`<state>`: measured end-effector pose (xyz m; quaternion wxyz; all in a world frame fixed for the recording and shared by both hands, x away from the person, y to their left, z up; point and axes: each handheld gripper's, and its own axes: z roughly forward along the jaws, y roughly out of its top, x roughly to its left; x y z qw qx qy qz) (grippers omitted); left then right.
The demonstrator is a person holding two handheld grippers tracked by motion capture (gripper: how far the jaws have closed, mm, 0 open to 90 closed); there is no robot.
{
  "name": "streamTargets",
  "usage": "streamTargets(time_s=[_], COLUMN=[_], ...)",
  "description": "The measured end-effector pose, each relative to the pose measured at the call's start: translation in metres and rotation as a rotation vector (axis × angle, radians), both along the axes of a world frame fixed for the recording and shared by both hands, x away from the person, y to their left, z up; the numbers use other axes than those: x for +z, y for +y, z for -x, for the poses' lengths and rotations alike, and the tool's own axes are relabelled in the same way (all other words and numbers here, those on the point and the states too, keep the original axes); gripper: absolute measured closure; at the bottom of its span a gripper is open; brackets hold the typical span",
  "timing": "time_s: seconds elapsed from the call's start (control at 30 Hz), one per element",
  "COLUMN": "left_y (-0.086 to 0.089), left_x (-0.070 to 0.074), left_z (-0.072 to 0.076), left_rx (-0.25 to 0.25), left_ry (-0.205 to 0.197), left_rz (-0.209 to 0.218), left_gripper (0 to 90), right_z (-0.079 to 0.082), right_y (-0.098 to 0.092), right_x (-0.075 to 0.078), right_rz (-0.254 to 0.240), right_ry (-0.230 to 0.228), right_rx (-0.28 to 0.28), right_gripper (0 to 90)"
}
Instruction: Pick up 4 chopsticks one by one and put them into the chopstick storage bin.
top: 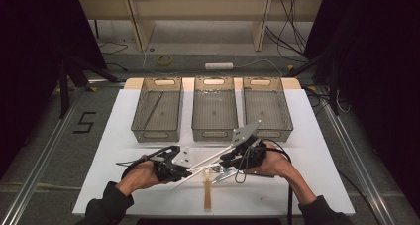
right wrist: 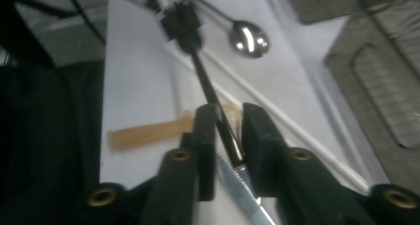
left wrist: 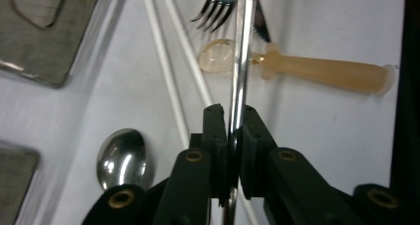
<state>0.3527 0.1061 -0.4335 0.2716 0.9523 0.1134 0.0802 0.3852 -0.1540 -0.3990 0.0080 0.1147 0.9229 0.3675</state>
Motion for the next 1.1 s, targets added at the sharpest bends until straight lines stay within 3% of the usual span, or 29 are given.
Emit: streamTargets(time_s=[0.07,0.2,0.27,0.4,0.53,0.67,0.83,1.1], left_y=[0.002,0.01,0.012,0.016,0.022,0.032,0.045,0.052], left_x=[0.001,0.004,0.005,0.007,0.009,0.012,0.016,0.019], left_z=[-0.002,-0.007,-0.009,-0.014,-0.018,-0.025,-0.036,-0.051], left_rx=[0.013,0.07,0.102,0.174,0.243,0.315,0.411,0.465], left_ry=[0.001,0.007,0.003,0.006,0.008,0.026,0.038,0.035], left_rz=[0.0,0.015,0.019,0.042,0.074,0.133,0.179,0.217], left_gripper=[84.8,84.8,84.8,84.8,84.8,84.7,84.7,84.7], right_z=[-0.005,-0.009,-0.008,-0.004,-0.001,0.003,0.011,0.019], right_y=[-0.006,-0.018,-0.02,-0.023,-0.03,-0.038,-0.044,-0.045], right_x=[0.002,0.009,0.011,0.009,0.005,-0.002,-0.011,-0.018], right_rz=[-0.039,-0.128,-0.139,-0.165,-0.202,-0.229,-0.235,-0.217], right_ry=[0.025,0.017,-0.027,-0.105,-0.126,-0.139,-0.15,-0.164], right_rx=[-0.038,-0.118,-0.171,-0.224,-0.287,-0.344,-0.395,-0.43], right_gripper=[63.9,52.0,49.3,44.6,37.9,36.2,34.1,31.5])
